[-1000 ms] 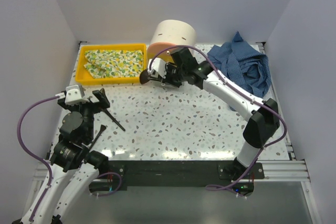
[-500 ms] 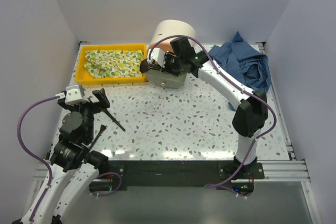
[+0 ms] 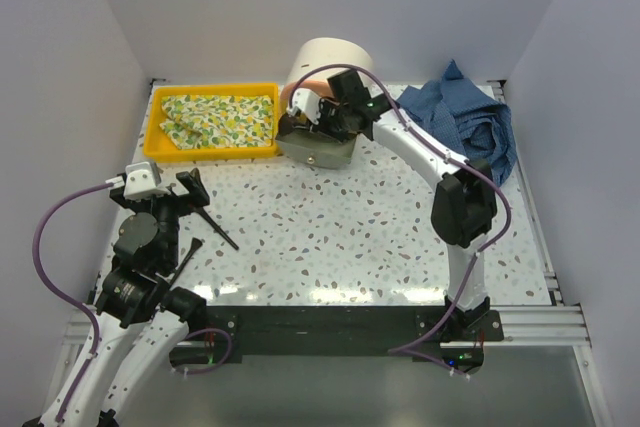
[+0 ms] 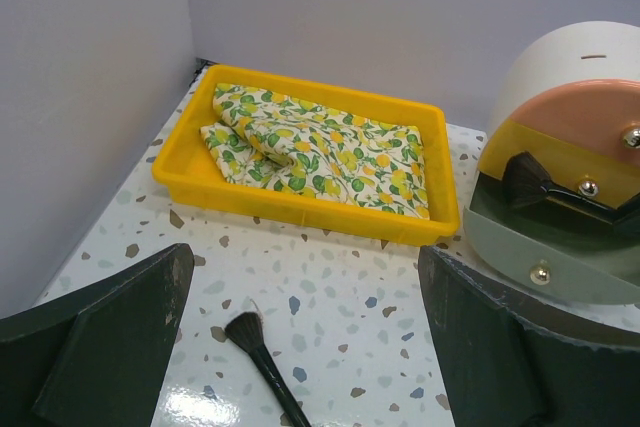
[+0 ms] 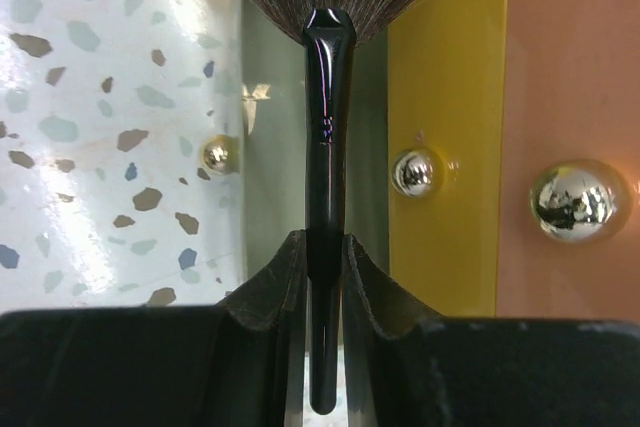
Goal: Organize the makeup
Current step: Place the makeup brush in the drawer.
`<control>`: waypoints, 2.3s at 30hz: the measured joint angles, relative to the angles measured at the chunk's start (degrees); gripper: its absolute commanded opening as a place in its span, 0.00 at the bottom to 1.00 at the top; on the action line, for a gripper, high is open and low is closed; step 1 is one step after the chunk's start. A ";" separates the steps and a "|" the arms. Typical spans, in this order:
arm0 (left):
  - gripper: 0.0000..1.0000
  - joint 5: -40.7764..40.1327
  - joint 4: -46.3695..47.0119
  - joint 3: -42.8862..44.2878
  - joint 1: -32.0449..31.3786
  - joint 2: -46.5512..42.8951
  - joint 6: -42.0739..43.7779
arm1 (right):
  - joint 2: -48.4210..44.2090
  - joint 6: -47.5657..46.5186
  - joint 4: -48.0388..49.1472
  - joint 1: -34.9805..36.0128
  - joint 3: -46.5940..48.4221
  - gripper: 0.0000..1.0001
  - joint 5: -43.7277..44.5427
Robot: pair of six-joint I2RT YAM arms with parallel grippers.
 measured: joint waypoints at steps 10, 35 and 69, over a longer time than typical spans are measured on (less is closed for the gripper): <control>1.00 0.02 0.00 0.00 0.00 0.17 0.00 | 3.41 1.29 0.68 -2.29 0.00 0.66 0.55; 1.00 9.86 -0.15 0.00 0.00 10.67 -2.29 | -26.71 17.88 4.00 -2.14 -23.19 0.73 -24.39; 0.99 10.58 -18.56 -4.50 0.00 31.34 -44.39 | -39.30 22.23 12.33 -4.28 -46.10 0.79 -32.87</control>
